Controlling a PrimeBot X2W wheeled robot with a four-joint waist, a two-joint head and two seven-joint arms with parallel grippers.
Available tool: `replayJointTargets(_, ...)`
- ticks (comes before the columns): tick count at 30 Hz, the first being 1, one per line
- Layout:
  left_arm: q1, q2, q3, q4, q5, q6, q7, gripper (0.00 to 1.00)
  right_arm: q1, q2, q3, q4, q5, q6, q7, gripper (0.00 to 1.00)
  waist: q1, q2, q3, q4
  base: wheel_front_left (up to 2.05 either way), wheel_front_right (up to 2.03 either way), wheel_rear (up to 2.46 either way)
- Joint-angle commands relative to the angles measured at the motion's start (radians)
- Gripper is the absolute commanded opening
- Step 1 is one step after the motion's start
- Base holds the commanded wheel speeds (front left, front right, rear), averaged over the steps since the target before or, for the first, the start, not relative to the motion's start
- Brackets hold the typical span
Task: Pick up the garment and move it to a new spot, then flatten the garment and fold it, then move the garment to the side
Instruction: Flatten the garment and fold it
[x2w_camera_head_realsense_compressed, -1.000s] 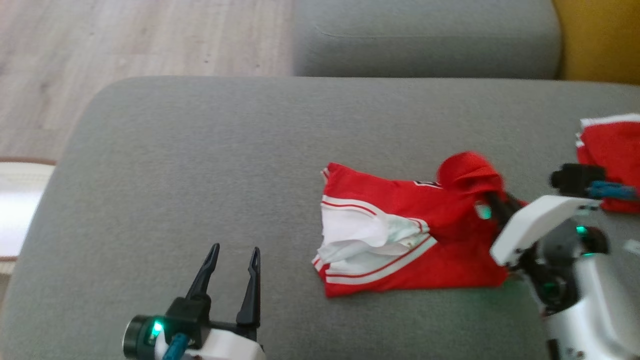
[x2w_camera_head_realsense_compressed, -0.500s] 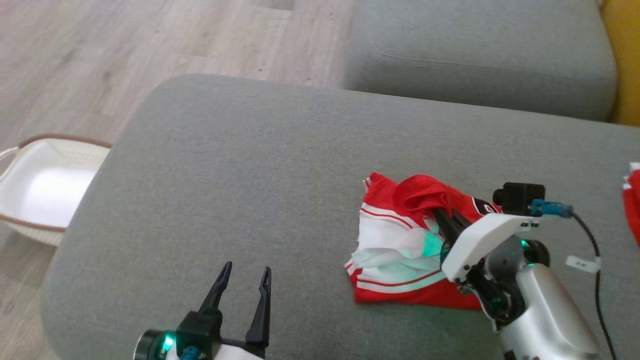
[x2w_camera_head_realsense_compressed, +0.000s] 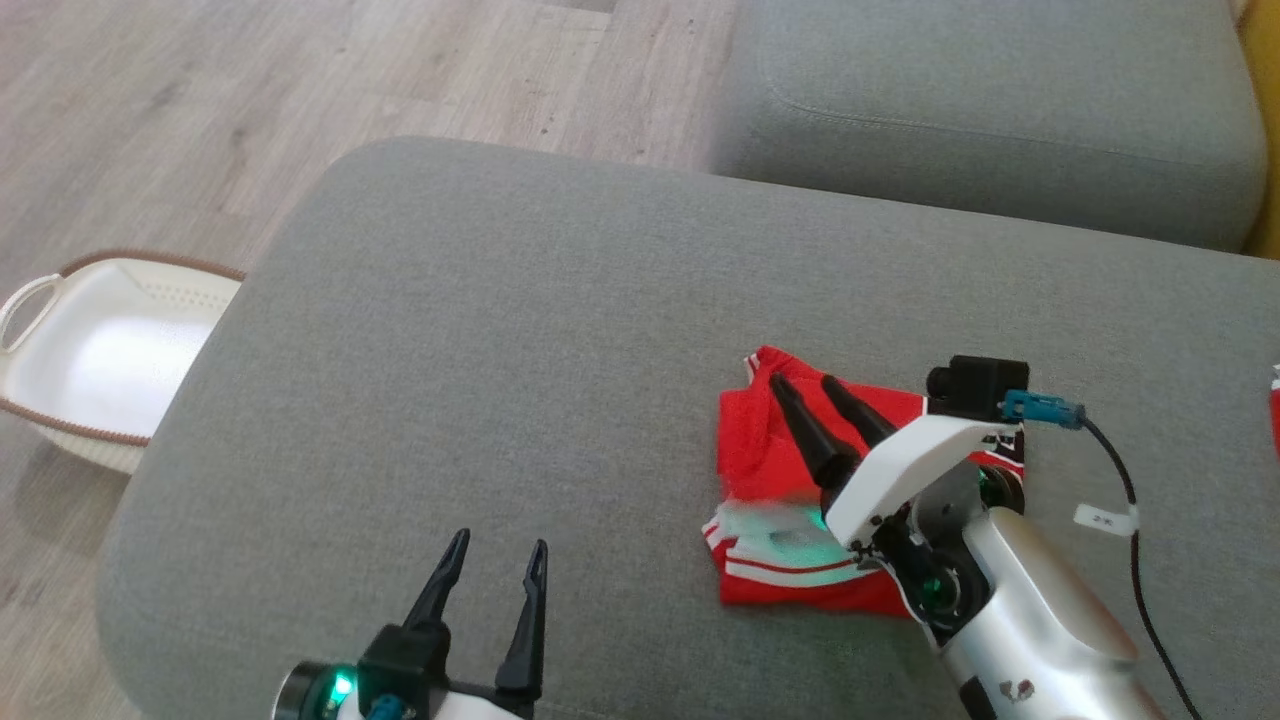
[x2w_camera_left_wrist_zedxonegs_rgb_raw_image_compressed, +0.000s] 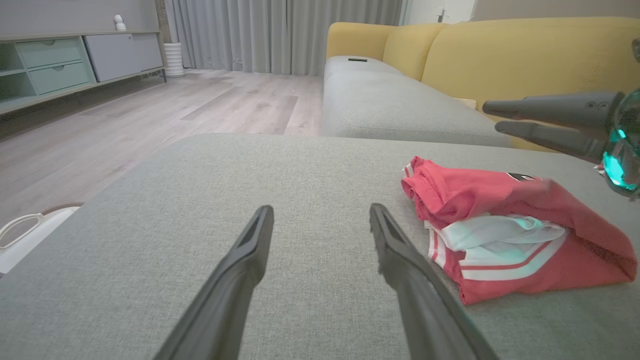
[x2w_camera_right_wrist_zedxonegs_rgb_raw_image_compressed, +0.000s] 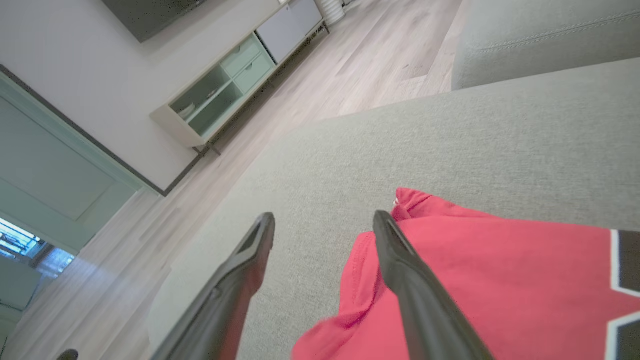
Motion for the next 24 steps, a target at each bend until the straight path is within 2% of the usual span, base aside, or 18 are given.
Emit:
replayJointTargets(1, -0.043, -0.009, 0.026, -0.025, 0.000, -0.004, -0.012, 1.00, -0.063, 0.006, 0.015, -0.041, 0.023, 0.007, -0.036, 1.00, 0.0000, 0.0000, -0.004, -0.010, 0.00, 0.00, 0.00)
replayJointTargets(6, -0.036, -0.009, 0.042, -0.031, 0.003, 0.000, -0.012, 1.00, -0.045, 0.005, -0.036, -0.072, -0.015, 0.007, -0.089, 1.00, 0.0000, 0.0000, -0.010, -0.056, 0.00, 0.00, 0.00)
replayJointTargets(10, -0.037, -0.009, 0.047, -0.039, 0.004, 0.001, -0.012, 1.00, -0.011, -0.032, -0.100, -0.103, -0.040, 0.007, -0.101, 1.00, 0.0000, 0.0000, -0.005, -0.090, 0.00, 0.00, 0.00)
replayJointTargets(16, -0.040, -0.009, 0.058, -0.047, 0.005, 0.007, -0.012, 1.00, 0.051, -0.101, -0.102, -0.180, -0.024, 0.007, -0.131, 1.00, 0.0000, 0.0000, -0.007, -0.130, 0.00, 0.00, 0.00)
replayJointTargets(20, -0.031, -0.009, 0.082, -0.053, 0.005, 0.010, -0.012, 1.00, 0.099, -0.153, -0.085, -0.213, -0.059, 0.007, -0.207, 1.00, 0.0000, 0.0000, -0.011, -0.167, 0.00, 0.00, 0.00)
replayJointTargets(24, -0.019, -0.009, 0.109, -0.056, 0.002, 0.010, -0.012, 1.00, 0.151, -0.170, -0.092, -0.192, -0.115, 0.007, -0.295, 1.00, 0.0000, 0.0000, -0.022, -0.204, 0.00, 0.00, 0.00)
